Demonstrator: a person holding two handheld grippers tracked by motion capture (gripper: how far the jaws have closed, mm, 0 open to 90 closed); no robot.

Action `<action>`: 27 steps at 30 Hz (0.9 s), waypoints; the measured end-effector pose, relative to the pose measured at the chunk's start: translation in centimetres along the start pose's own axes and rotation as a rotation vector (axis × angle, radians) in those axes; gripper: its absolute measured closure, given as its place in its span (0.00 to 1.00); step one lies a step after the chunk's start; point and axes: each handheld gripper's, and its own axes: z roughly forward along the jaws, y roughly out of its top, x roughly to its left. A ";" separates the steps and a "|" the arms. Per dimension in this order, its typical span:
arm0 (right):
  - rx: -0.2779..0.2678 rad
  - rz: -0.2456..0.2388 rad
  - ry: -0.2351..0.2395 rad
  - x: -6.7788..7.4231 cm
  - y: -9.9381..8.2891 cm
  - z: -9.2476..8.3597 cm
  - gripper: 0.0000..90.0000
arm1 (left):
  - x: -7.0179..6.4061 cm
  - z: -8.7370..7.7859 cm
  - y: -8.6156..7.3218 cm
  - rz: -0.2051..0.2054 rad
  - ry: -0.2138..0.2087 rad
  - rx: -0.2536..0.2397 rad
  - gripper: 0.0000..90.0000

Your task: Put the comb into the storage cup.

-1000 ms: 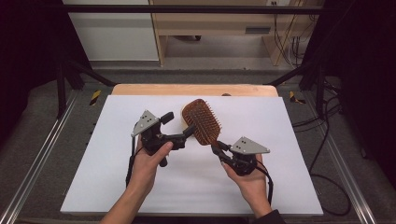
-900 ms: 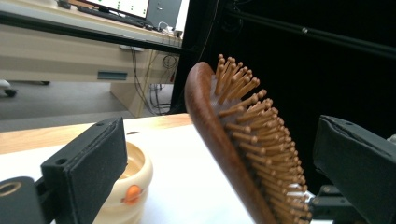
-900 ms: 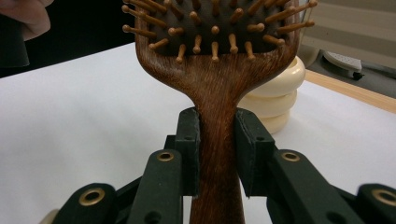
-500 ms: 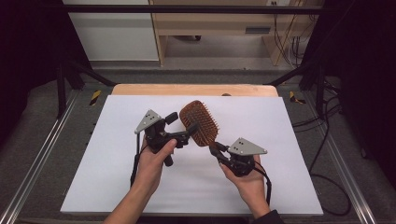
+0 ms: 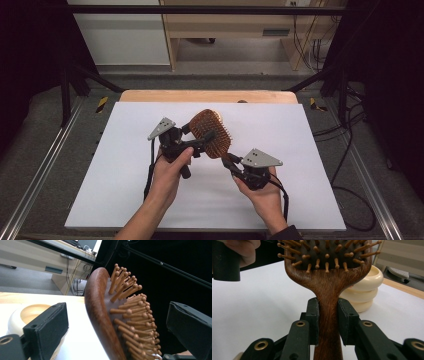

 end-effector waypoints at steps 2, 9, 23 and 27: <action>0.005 -0.004 -0.001 0.1 0.0 0.1 0.81 | 0.0 0.2 -0.1 -0.002 0.002 0.008 0.05; 0.012 -0.009 0.002 0.2 -0.2 0.4 0.81 | 0.2 0.2 -0.2 -0.021 0.027 -0.010 0.14; 0.014 -0.011 0.011 0.5 -0.2 0.6 0.81 | 0.5 0.1 -0.2 -0.116 -0.011 -0.019 0.43; 0.015 -0.003 0.019 0.5 -0.3 0.7 0.81 | 0.5 0.0 -0.3 -0.133 -0.006 -0.018 0.46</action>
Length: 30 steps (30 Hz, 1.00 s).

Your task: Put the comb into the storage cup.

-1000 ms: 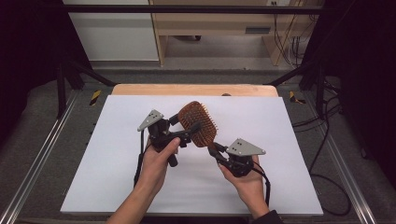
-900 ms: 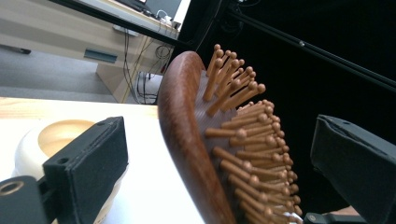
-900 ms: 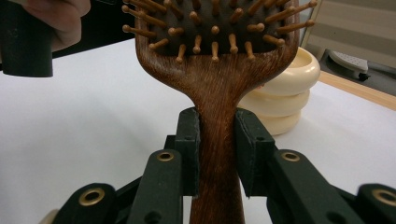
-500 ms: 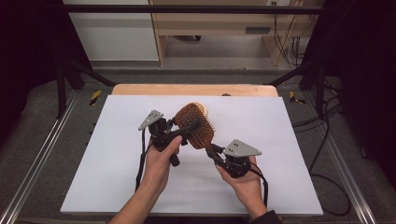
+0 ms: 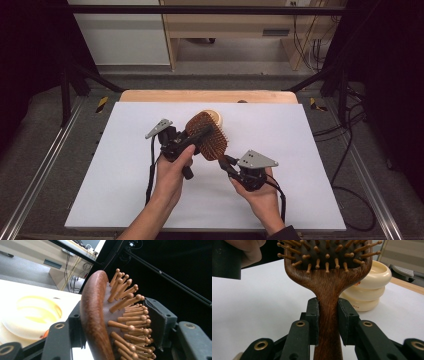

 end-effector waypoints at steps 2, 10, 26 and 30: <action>0.001 0.006 0.005 0.0 -0.1 0.1 0.81 | 0.1 0.0 0.0 -0.022 -0.006 0.001 0.49; 0.015 0.017 0.012 0.1 -0.4 0.6 0.81 | -0.4 -0.2 -0.1 -0.027 -0.001 0.001 0.56; 0.010 0.053 0.051 -0.1 -0.7 0.6 0.54 | -0.9 -1.2 0.7 0.010 0.001 -0.027 0.58; -0.012 0.052 0.027 -0.5 -0.8 -0.5 0.37 | -1.0 -2.1 1.6 0.067 0.024 -0.044 0.58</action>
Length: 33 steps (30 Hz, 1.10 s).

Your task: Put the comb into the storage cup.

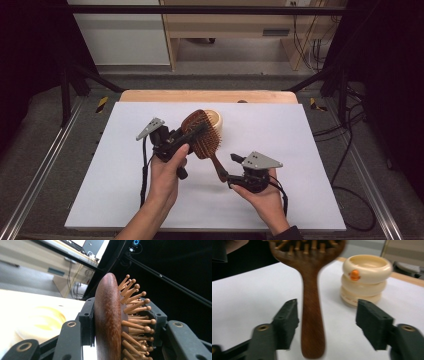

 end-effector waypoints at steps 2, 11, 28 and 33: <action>-0.026 0.006 -0.026 -0.4 -0.1 -0.7 0.29 | 0.0 -0.4 0.5 0.022 0.011 -0.004 0.58; -0.070 0.018 -0.152 -2.6 -0.8 -1.9 0.17 | -0.5 -1.5 1.9 0.059 0.020 -0.030 0.58; -0.073 0.104 -0.274 -4.8 -3.3 -6.9 0.08 | -1.8 -0.7 6.8 0.152 0.077 -0.048 0.57; -0.071 0.106 -0.277 -5.0 -3.5 -6.8 0.07 | -2.3 0.5 8.4 0.196 0.093 -0.068 0.57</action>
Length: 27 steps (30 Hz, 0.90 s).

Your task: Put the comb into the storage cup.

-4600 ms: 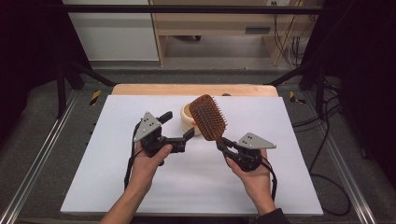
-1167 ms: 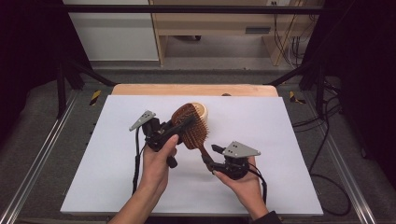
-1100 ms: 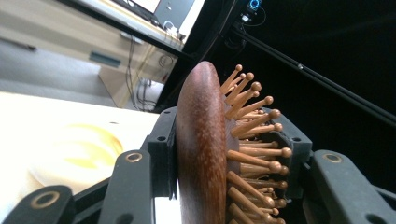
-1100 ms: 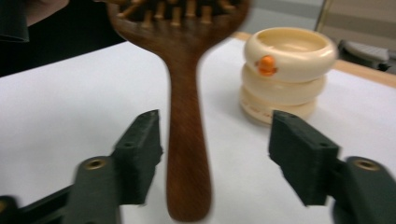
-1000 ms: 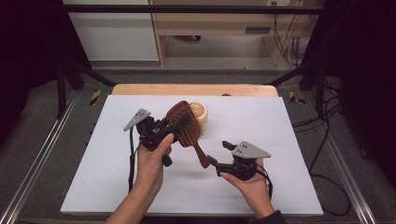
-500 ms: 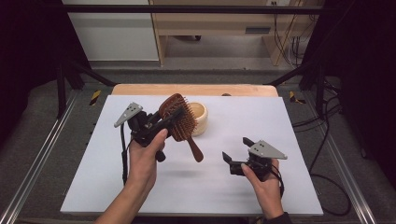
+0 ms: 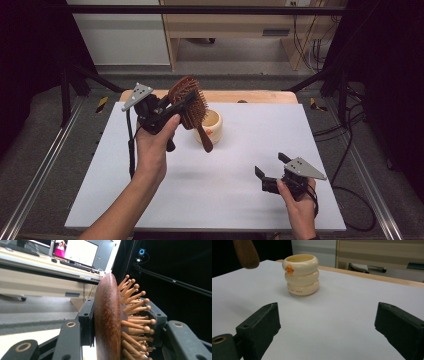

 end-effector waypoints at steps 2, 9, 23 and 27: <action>-0.002 0.000 0.000 0.0 -0.1 0.0 0.07 | 0.1 0.6 0.6 0.014 0.007 -0.005 0.57; 0.002 0.002 -0.009 -0.2 -0.2 0.0 0.06 | 1.2 2.4 1.9 0.040 0.047 -0.030 0.57; -0.011 0.012 -0.001 -0.2 -0.2 0.0 0.05 | 3.4 4.8 2.2 0.042 0.119 -0.052 0.57; -0.012 0.009 0.002 -0.2 -0.2 0.1 0.05 | 3.7 5.2 2.2 0.027 0.125 -0.053 0.57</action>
